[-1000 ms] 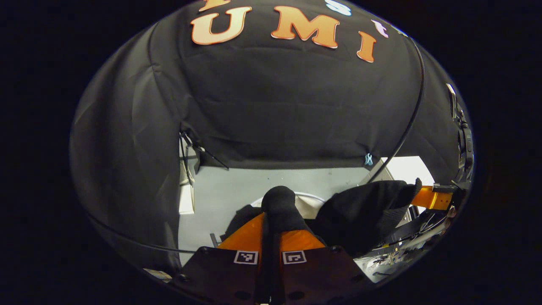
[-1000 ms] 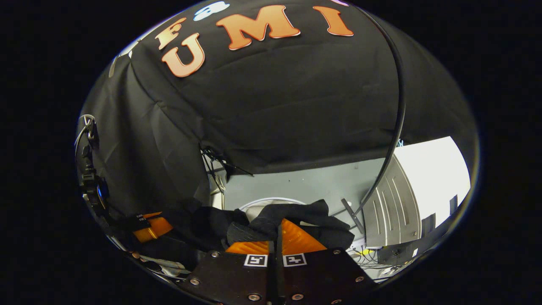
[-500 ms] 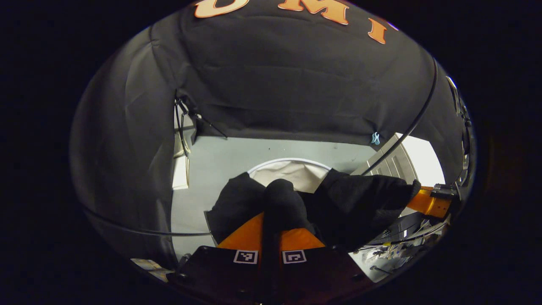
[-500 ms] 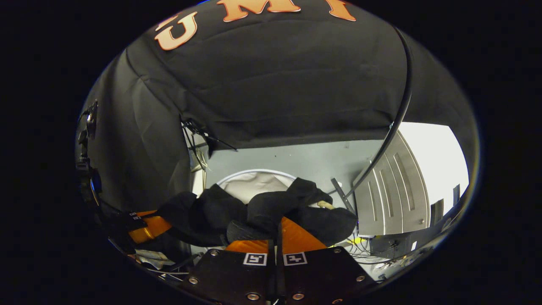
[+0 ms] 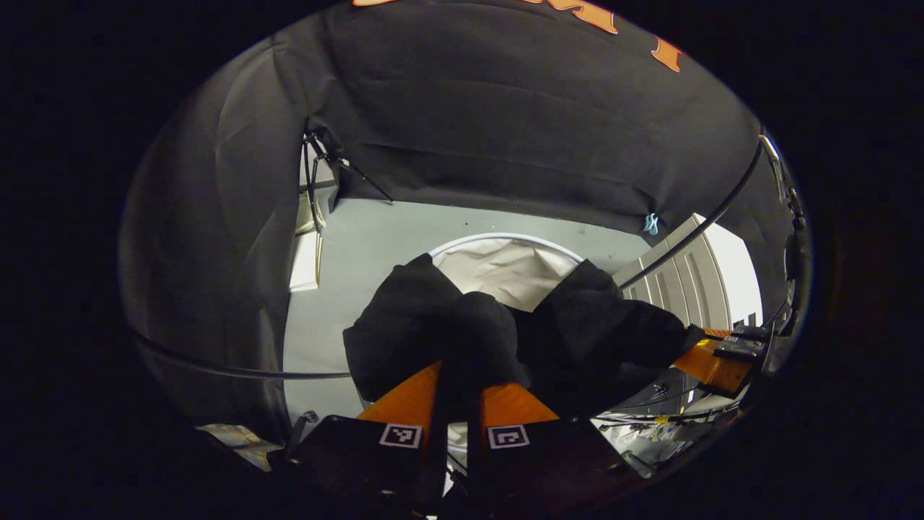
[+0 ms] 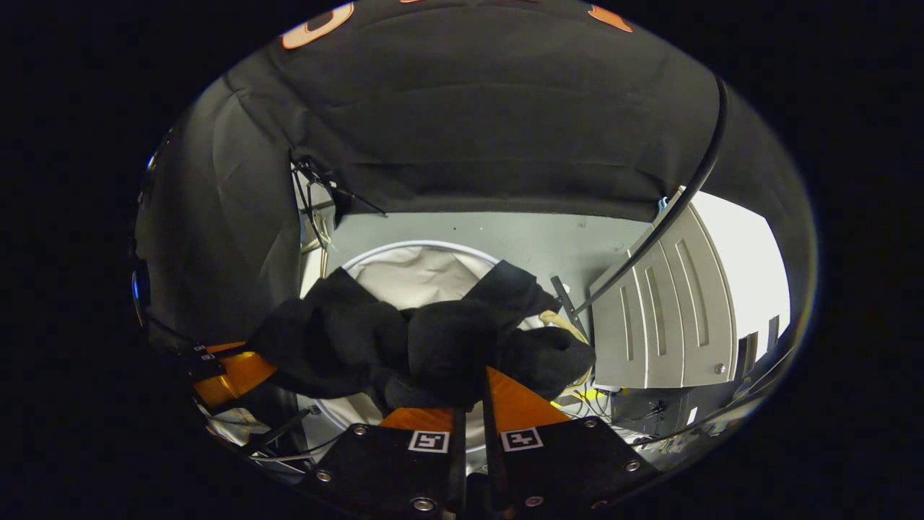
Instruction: Grasp the clothes on the hanger with both hands and then place them into the laundry hamper below.
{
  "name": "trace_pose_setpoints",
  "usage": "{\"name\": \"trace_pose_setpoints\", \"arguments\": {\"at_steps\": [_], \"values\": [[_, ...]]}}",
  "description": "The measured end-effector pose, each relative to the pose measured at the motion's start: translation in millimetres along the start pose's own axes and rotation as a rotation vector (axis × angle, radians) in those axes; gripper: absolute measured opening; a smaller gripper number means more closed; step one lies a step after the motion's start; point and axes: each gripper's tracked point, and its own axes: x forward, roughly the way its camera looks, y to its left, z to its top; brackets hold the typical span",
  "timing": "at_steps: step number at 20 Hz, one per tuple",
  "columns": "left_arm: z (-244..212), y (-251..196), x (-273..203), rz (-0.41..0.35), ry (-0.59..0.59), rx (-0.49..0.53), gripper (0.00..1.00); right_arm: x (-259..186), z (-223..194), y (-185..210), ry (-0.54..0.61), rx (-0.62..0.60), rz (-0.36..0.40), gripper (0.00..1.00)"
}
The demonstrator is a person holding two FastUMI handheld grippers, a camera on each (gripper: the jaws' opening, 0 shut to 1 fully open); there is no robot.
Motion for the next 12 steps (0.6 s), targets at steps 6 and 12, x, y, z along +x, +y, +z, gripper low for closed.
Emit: {"name": "trace_pose_setpoints", "arguments": {"at_steps": [6,12], "values": [[10,-1,-14,-0.007,-0.027,-0.016,0.7,-15,-2,4,-0.002,0.013,0.009,0.35],[22,2,-55,0.01,-0.078,0.002,0.99,-67,19,5,-0.074,0.028,0.002,0.95]]}}
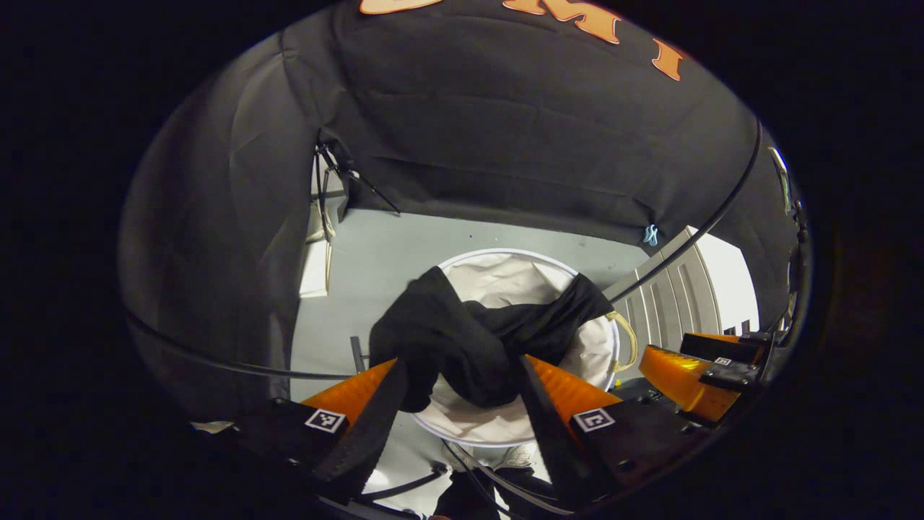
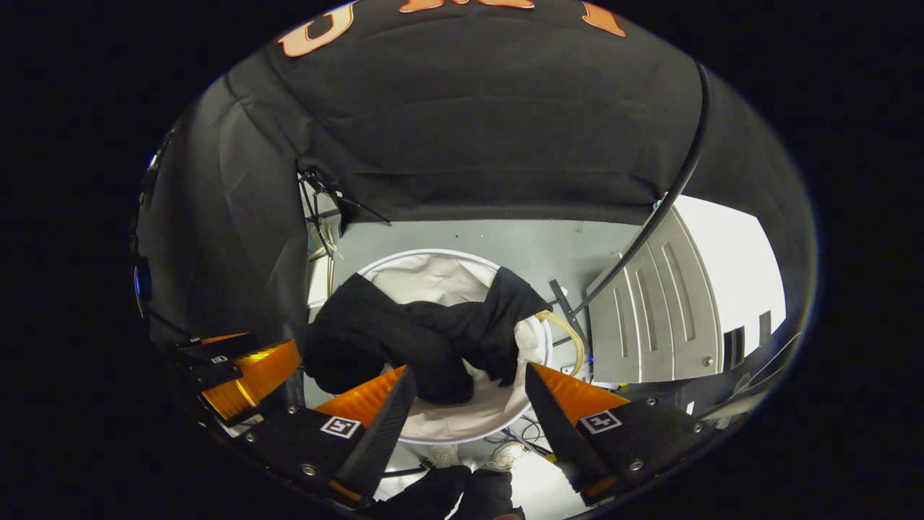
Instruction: Grasp the clothes on the hanger with both hands and then place them into the laundry hamper below.
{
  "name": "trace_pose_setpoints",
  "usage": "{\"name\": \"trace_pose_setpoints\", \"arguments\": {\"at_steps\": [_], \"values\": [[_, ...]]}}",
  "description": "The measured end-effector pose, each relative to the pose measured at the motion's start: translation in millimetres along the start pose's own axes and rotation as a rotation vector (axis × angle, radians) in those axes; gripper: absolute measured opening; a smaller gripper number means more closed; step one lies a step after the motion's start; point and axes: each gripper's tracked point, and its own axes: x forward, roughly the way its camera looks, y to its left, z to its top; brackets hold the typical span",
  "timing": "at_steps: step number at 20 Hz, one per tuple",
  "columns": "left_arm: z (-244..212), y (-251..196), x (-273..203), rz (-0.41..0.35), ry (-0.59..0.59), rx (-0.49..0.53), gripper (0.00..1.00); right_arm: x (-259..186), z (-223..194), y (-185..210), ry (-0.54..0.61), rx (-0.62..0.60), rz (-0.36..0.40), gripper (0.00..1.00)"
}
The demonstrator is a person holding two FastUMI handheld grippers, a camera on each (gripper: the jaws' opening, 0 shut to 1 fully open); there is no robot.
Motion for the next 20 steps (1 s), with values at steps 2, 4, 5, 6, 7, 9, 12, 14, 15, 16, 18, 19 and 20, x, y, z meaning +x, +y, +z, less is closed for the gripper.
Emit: {"name": "trace_pose_setpoints", "arguments": {"at_steps": [2,4,5,6,7,9,12,14,15,16,18,19,20], "values": [[12,0,-18,-0.001,-0.042,-0.001,1.0,-26,12,2,-0.038,-0.004,0.001,0.95],[20,2,-48,0.003,-0.086,0.006,0.99,-54,20,0,-0.082,-0.008,-0.006,0.94],[25,4,-60,0.008,-0.11,0.014,0.99,-69,25,0,-0.106,-0.01,-0.008,0.95],[32,8,-76,0.014,-0.139,0.019,0.99,-85,29,3,-0.127,-0.013,-0.01,0.94],[39,8,-92,0.016,-0.167,0.021,0.98,-102,35,3,-0.148,-0.01,-0.011,0.95],[56,11,-129,0.021,-0.225,0.027,0.99,-136,53,8,-0.21,-0.009,-0.003,0.95],[85,8,-185,-0.016,-0.327,0.006,0.98,-195,83,19,-0.327,-0.043,0.001,0.94],[105,10,-225,-0.026,-0.402,-0.004,0.98,-237,101,30,-0.4,-0.076,0.01,0.94],[115,12,-241,-0.02,-0.438,0.001,1.0,-256,107,37,-0.433,-0.089,0.015,0.94],[124,14,-261,-0.015,-0.477,0.01,0.98,-271,112,43,-0.461,-0.095,0.022,0.94],[146,19,-305,-0.008,-0.57,0.02,0.98,-306,128,51,-0.525,-0.105,0.031,0.94],[155,19,-322,-0.011,-0.612,0.015,0.98,-322,139,53,-0.559,-0.109,0.027,0.94],[162,20,-342,-0.016,-0.649,0.005,0.98,-338,147,53,-0.597,-0.121,0.024,0.94]]}}
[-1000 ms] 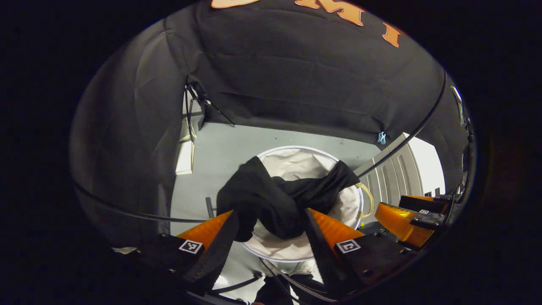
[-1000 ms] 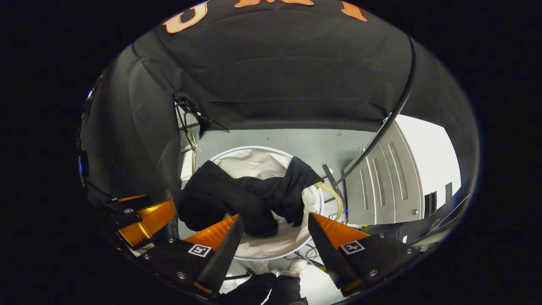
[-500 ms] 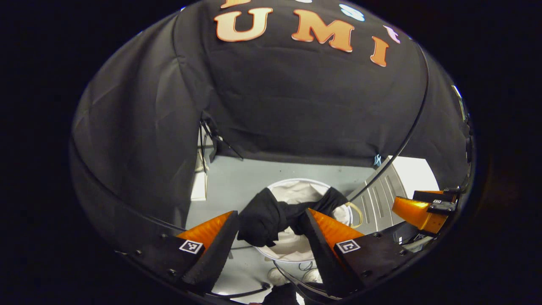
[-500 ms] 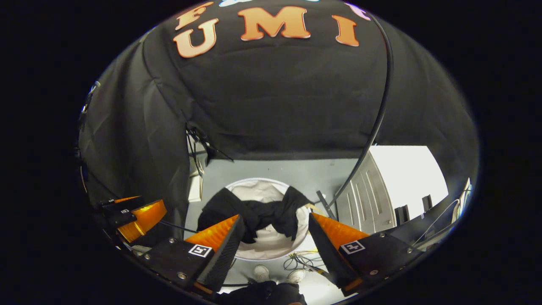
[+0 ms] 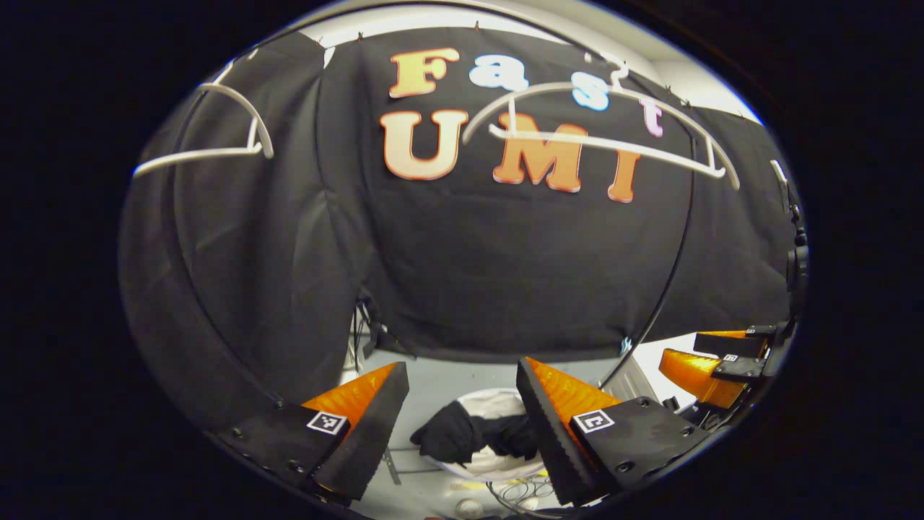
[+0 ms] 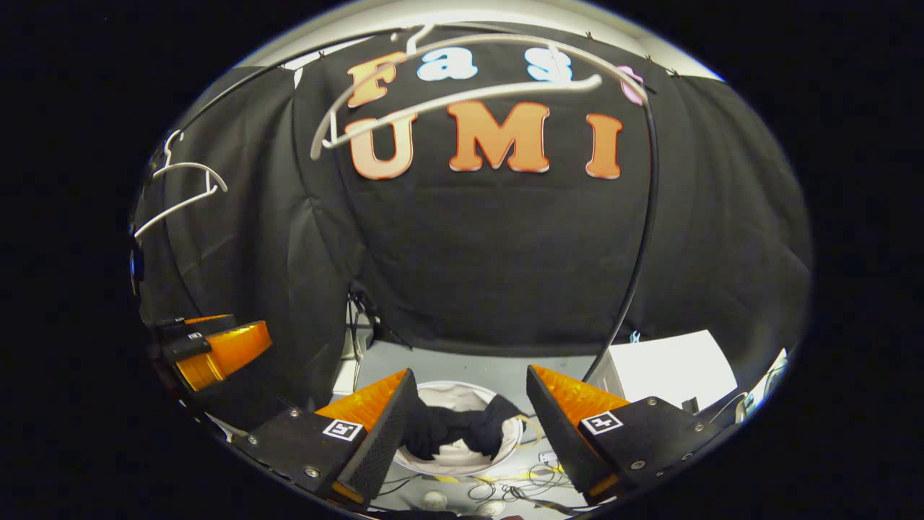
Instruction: Grasp the clothes on the hanger with both hands and then place them into the laundry hamper below.
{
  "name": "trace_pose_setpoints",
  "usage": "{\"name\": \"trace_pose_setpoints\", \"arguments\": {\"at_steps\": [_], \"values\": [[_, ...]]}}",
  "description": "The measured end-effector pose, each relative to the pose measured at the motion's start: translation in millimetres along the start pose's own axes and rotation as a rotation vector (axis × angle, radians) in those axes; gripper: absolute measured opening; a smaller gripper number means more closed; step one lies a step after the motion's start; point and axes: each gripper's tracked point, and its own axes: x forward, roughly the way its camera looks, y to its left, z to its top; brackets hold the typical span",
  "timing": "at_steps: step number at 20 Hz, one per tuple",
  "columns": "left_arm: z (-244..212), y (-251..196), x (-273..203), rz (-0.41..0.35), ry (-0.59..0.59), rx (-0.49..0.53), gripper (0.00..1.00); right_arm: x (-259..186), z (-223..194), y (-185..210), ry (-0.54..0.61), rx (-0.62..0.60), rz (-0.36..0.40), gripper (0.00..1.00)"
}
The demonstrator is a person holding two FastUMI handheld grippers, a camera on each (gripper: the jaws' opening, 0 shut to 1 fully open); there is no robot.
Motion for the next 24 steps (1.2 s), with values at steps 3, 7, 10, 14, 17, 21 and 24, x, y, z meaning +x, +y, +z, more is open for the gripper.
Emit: {"name": "trace_pose_setpoints", "arguments": {"at_steps": [3,7,10,14,17,21,24], "values": [[46,8,-28,-0.001,-0.095,-0.007,1.0,-24,43,5,-0.088,-0.017,0.008,0.94],[96,9,-56,0.005,-0.201,-0.002,1.0,-41,99,3,-0.189,-0.009,0.021,0.94],[114,11,-64,-0.001,-0.254,-0.013,0.97,-60,134,-2,-0.261,-0.02,0.036,0.94],[152,15,-81,0.01,-0.342,0.0,0.94,-80,176,0,-0.351,-0.032,0.06,0.94],[178,17,-95,0.007,-0.402,-0.002,0.99,-94,197,0,-0.398,-0.024,0.056,0.94],[194,22,-95,0.007,-0.438,-0.011,0.94,-96,208,-3,-0.43,-0.029,0.051,0.93],[192,22,-91,0.011,-0.436,-0.004,0.94,-92,205,0,-0.428,-0.023,0.055,1.0]]}}
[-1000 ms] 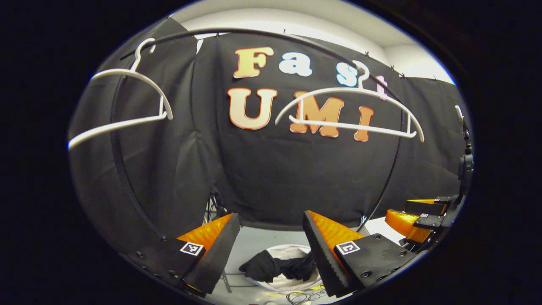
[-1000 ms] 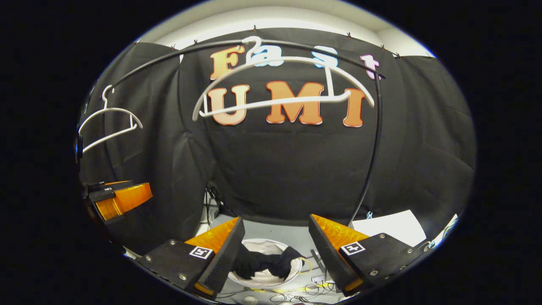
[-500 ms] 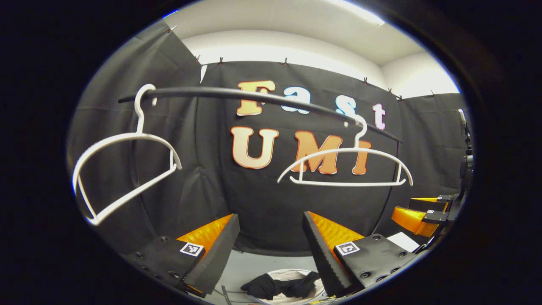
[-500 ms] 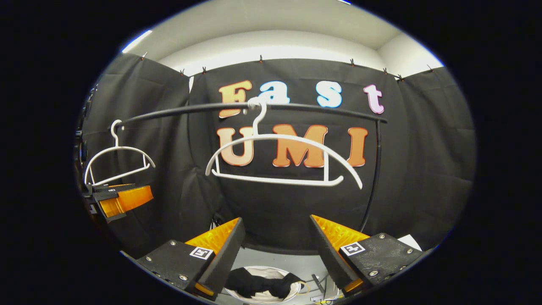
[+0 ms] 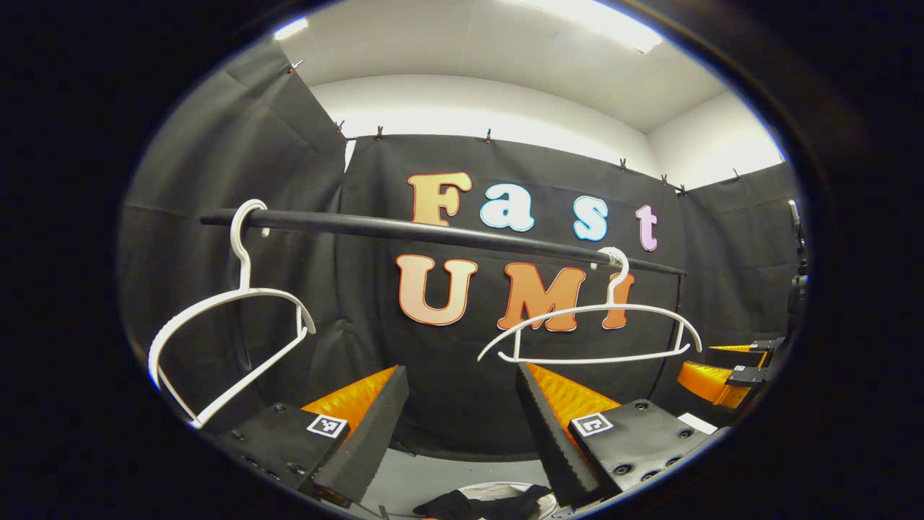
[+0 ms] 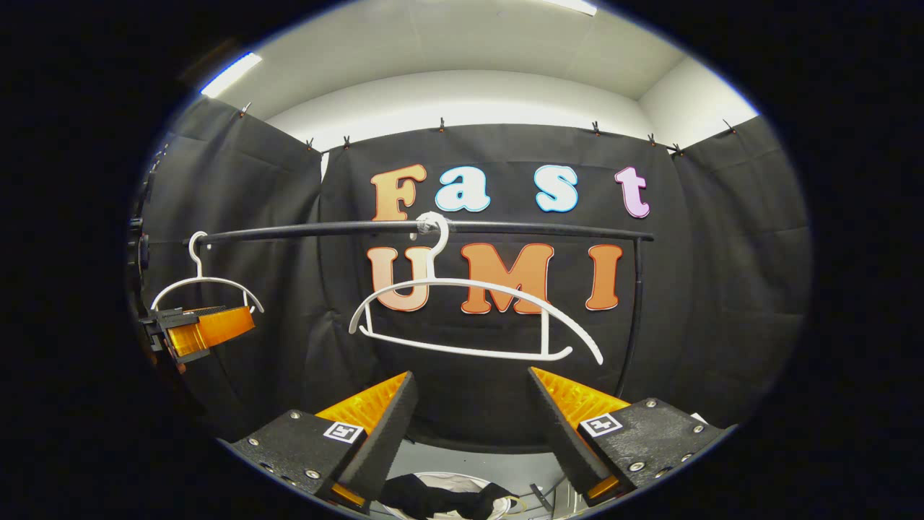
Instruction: Grasp the clothes on the hanger with both hands and then place them into the laundry hamper below.
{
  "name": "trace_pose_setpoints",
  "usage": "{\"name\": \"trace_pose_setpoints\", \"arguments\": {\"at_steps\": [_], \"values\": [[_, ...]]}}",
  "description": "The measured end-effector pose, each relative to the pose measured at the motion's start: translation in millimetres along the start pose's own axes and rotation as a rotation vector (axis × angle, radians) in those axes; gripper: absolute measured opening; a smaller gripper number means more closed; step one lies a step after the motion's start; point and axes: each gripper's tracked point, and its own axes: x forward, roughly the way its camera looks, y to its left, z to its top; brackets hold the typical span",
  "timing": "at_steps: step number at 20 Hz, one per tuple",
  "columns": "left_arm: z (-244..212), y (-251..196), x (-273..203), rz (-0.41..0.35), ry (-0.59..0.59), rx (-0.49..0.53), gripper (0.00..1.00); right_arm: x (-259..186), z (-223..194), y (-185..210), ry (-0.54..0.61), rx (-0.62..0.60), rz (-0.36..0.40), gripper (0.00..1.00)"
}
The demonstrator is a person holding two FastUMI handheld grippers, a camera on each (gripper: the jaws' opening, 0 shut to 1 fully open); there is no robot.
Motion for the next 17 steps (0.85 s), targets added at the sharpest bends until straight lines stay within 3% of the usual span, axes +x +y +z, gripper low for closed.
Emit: {"name": "trace_pose_setpoints", "arguments": {"at_steps": [1,2,3,5,6,15,17], "values": [[-2,0,1,0.002,0.003,0.0,0.94,1,-2,-1,0.002,-0.002,-0.003,0.93],[-3,2,2,0.006,0.003,-0.001,0.94,3,-3,-1,0.005,-0.002,-0.007,0.94],[-4,2,3,0.007,0.003,-0.003,0.94,4,-4,-1,0.007,-0.001,-0.008,1.0],[-5,1,5,0.003,0.009,-0.007,0.94,4,-5,-1,0.011,0.004,-0.01,1.0],[-6,0,6,0.001,0.01,-0.009,0.94,5,-5,-1,0.01,0.007,-0.011,0.94],[-7,1,12,0.006,0.01,0.004,1.0,11,-3,2,0.003,0.007,-0.013,0.94],[-7,2,13,0.009,0.013,0.005,0.94,12,-3,2,0.0,0.003,-0.017,0.93]]}}
